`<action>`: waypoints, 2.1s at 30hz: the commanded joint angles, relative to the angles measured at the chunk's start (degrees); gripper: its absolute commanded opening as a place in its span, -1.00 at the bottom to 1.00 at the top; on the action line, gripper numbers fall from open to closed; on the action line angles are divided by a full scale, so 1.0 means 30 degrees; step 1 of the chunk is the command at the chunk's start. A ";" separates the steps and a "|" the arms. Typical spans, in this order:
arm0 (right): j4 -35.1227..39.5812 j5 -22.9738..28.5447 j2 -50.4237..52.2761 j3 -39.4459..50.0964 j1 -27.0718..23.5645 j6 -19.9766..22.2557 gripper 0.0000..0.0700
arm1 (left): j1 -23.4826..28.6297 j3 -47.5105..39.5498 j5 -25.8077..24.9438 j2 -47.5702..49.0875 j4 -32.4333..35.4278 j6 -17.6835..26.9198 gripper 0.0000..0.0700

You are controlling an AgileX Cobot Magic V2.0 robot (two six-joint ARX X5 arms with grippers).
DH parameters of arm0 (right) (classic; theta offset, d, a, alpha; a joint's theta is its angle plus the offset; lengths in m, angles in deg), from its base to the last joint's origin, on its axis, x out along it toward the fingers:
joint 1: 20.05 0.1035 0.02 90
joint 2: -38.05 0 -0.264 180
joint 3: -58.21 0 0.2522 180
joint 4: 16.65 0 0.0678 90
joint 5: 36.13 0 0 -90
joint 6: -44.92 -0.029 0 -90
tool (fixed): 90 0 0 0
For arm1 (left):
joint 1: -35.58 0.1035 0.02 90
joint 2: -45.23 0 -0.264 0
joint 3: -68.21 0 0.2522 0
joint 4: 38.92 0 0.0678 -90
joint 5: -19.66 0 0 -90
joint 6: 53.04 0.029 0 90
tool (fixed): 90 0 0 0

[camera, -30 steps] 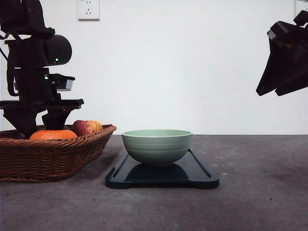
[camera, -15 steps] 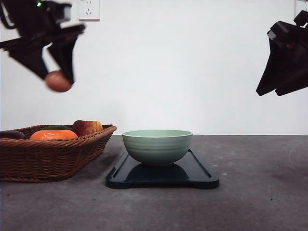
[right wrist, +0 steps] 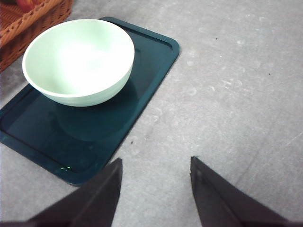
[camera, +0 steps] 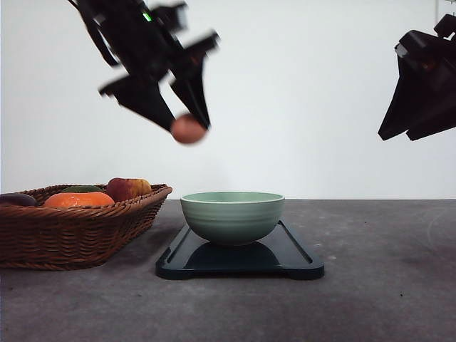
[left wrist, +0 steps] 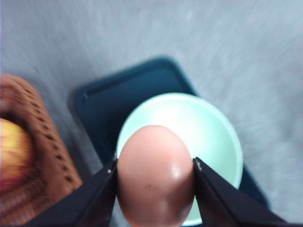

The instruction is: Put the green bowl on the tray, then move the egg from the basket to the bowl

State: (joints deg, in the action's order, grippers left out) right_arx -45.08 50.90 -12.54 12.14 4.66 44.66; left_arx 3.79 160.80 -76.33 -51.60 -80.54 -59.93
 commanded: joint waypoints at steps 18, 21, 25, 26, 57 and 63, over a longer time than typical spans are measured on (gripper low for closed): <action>0.0175 0.0019 -0.0080 -0.0007 0.0087 0.0087 -0.21 | -0.2002 0.0423 0.1555 -0.3887 0.3743 -0.0024 -0.28; 0.0175 0.0019 -0.0080 -0.0007 0.0087 0.0087 -0.21 | -0.1995 0.0423 0.1578 -0.4028 0.3730 -0.0017 -0.28; 0.0182 0.0019 -0.0080 -0.0007 0.0087 0.0087 -0.21 | -0.1999 0.0423 0.1578 -0.4192 0.3737 -0.0004 -0.28; 0.0182 0.0019 -0.0080 -0.0007 0.0087 0.0087 -0.21 | -0.2002 0.0423 0.1578 -0.4251 0.3737 0.0005 -0.28; 0.0176 0.0019 -0.0080 -0.0007 0.0087 0.0087 -0.21 | -0.2053 0.0423 0.1585 -0.5616 0.3843 0.1017 -0.24; 0.0175 0.0019 -0.0080 -0.0007 0.0087 0.0087 -0.21 | -0.2053 0.0423 0.1585 -0.5814 0.3868 0.1010 -0.23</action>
State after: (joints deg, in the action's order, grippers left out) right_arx -45.08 50.89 -12.54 12.14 4.66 44.66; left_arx -1.74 160.80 -71.75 -67.46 -69.53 -57.49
